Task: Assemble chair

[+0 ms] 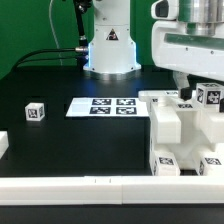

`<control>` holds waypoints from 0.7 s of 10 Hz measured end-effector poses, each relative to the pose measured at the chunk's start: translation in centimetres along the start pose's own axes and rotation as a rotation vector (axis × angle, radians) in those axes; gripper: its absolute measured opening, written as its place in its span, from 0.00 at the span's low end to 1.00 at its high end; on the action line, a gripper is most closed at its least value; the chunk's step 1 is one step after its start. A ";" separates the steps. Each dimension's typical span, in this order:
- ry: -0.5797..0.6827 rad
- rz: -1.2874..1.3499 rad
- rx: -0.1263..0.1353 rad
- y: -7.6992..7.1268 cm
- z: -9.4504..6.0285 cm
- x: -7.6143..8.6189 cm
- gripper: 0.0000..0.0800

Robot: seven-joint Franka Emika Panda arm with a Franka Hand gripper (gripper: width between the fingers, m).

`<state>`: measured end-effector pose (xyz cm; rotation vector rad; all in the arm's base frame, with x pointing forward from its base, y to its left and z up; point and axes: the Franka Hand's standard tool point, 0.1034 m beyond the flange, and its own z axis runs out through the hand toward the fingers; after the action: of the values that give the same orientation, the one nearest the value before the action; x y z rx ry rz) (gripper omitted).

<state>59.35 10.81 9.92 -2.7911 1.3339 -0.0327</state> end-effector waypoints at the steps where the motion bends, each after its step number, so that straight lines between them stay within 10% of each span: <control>1: 0.004 -0.077 0.000 -0.1 0.0 0.3 0.81; 7: 0.016 -0.409 -0.025 -0.5 -0.2 -2.2 0.81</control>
Offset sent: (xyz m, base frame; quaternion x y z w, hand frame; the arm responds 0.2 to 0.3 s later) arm 0.0027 0.0114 0.0022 -0.0245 0.0070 -0.1068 0.9940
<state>58.32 12.86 10.16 -3.0368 0.7482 -0.0536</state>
